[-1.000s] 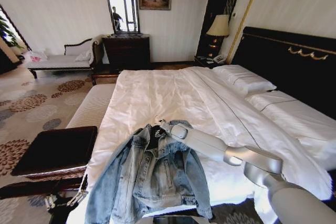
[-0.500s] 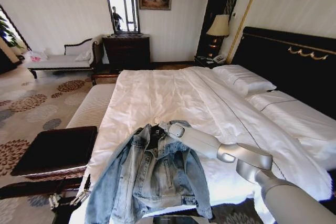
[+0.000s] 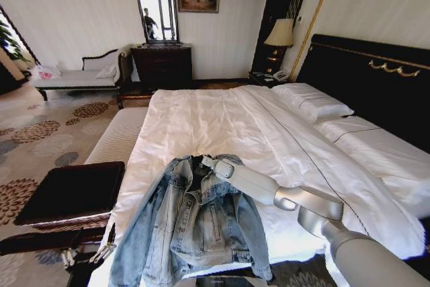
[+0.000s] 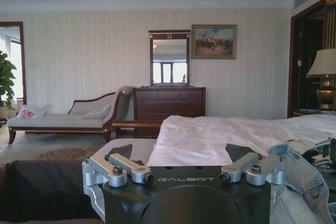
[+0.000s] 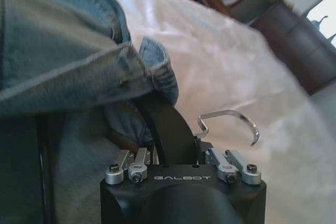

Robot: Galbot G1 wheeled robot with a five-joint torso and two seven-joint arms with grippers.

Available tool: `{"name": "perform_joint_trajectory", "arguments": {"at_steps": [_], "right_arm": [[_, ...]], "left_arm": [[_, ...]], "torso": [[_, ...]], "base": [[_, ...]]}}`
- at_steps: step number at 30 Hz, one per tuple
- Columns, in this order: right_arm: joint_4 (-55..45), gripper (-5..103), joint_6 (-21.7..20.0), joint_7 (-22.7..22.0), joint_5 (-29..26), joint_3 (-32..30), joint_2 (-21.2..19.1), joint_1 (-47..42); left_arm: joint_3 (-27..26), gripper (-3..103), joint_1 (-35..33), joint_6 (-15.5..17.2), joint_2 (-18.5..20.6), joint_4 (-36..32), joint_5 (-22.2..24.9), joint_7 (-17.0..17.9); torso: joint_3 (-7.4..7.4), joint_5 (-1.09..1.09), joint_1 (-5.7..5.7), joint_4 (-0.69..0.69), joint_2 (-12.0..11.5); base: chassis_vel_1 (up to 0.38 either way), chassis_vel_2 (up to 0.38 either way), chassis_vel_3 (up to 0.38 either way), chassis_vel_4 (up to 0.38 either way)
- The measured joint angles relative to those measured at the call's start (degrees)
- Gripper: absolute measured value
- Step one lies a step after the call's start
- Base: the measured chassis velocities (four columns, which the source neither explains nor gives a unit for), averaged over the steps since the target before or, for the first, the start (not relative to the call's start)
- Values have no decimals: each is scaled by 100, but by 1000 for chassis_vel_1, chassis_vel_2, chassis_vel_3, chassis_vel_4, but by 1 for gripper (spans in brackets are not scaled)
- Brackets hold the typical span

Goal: Pick up the clothes from the bed and hang them on the clothes hanger.

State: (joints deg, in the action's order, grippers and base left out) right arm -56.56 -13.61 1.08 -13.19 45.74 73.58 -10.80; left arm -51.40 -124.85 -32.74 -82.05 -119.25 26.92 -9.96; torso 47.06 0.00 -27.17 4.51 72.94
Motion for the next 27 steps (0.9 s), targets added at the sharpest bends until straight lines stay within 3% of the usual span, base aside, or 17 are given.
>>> {"name": "perform_joint_trajectory", "arguments": {"at_steps": [4,6,7,9,16,21,25,27], "right_arm": [[401,30,512,-353,1078,-249,234,-82],[436,30,553,-395,1191,-294,258,-98],[516,24,642,-561,1485,-424,330,-156],[534,21,705,-780,1829,-652,407,-259],[279,16,700,-844,1840,-696,306,-297],[70,16,703,-1164,1964,-772,198,-476],[15,15,784,-1397,2490,-937,180,-634],[-61,15,852,-1705,3015,-1131,176,-796]], "left_arm": [[-28,100,-11,9,2,-25,10,9],[-34,100,-14,9,1,-27,14,11],[-47,100,-23,11,1,-32,25,13],[-63,100,-29,12,-2,-37,35,17],[-69,100,-41,23,-3,-46,51,22],[-57,100,-38,26,-8,-66,43,22],[-46,100,-30,37,-9,-87,42,22],[-44,100,-22,41,-17,-98,42,24]], "torso": [[0,0,0,-1,0],[0,0,0,-1,0],[0,0,-1,-1,0],[0,0,0,-1,0],[-1,-1,0,0,1],[0,0,0,0,1],[-1,0,0,1,1],[-1,0,0,1,1]], "base": [[0,0,0,0],[0,0,0,0],[0,0,0,0],[0,0,0,0],[0,0,0,0],[0,0,0,0],[0,0,0,0],[0,0,0,0]]}}
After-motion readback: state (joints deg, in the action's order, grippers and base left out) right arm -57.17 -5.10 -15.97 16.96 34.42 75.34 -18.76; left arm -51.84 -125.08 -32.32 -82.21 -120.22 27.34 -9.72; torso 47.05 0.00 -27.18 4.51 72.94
